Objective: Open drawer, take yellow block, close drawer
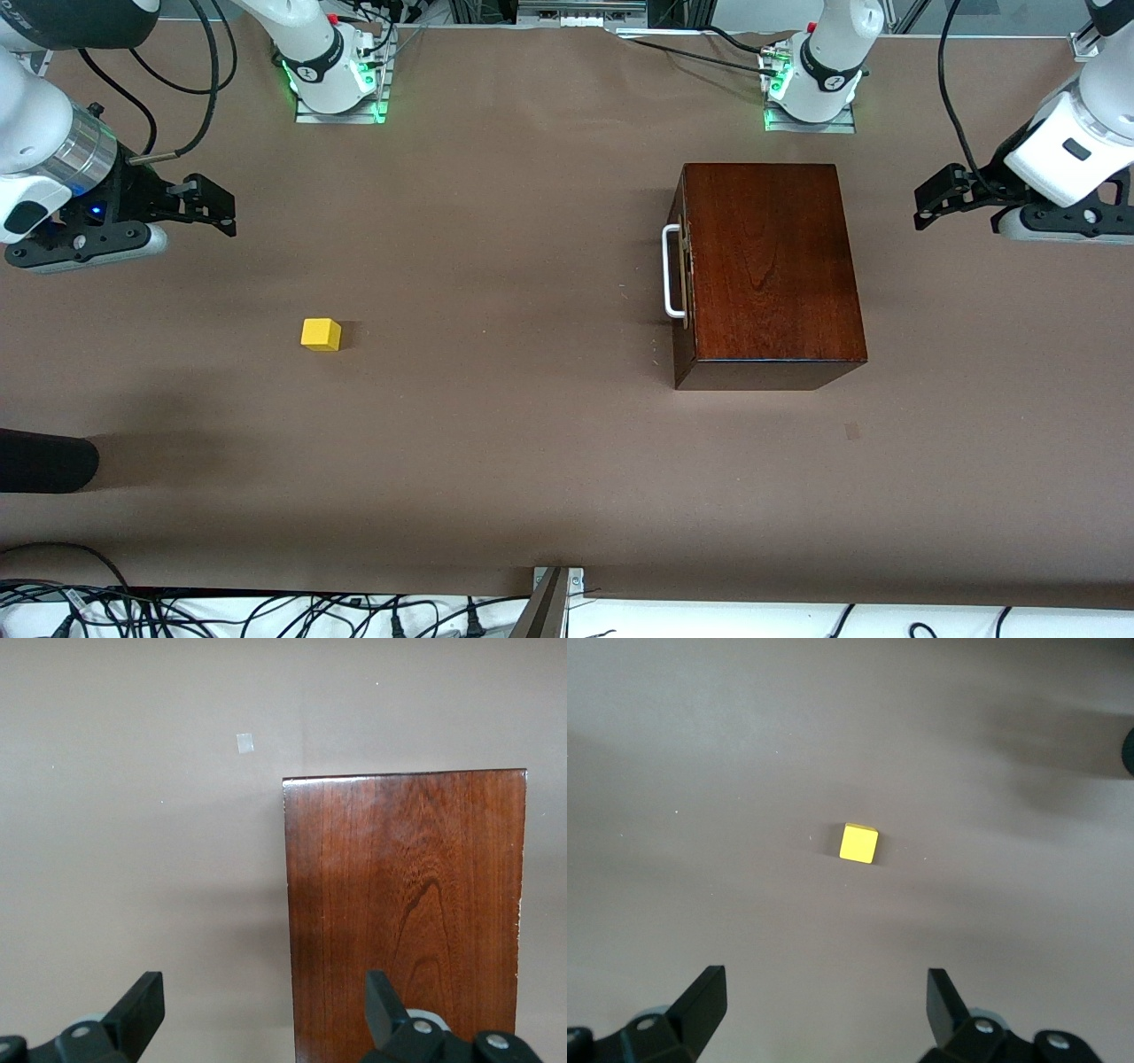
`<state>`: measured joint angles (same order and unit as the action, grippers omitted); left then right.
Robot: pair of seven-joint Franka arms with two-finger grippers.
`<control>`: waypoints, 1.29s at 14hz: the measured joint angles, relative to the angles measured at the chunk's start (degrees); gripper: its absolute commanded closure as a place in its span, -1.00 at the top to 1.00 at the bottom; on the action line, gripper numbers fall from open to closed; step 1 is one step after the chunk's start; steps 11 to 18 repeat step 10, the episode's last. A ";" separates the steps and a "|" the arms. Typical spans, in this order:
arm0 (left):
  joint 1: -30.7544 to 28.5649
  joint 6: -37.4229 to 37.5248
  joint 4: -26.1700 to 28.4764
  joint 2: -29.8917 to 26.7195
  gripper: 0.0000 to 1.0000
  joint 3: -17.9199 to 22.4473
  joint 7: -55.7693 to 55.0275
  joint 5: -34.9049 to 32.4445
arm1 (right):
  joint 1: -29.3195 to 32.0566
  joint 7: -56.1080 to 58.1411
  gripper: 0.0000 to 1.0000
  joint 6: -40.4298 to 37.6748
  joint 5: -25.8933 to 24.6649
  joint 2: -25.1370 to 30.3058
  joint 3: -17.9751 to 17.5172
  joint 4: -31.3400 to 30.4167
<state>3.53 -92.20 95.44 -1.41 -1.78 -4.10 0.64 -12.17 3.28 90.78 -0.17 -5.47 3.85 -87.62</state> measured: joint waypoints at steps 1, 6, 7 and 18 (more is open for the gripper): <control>0.45 -0.08 0.40 -0.11 1.00 0.55 -0.01 -0.02 | 0.00 0.00 1.00 0.01 0.00 0.00 0.00 0.00; 1.04 -0.09 0.83 -0.14 1.00 1.29 -0.13 -0.02 | 0.00 0.00 1.00 0.01 0.01 -0.01 -0.02 0.00; 1.26 -0.09 0.81 -0.14 1.00 1.29 -0.13 -0.02 | 0.00 0.00 1.00 0.01 0.01 -0.01 -0.02 0.00; 1.46 -0.12 0.24 0.19 1.00 1.24 -0.13 -0.02 | -0.02 0.00 1.00 0.01 0.01 -0.01 -0.09 0.00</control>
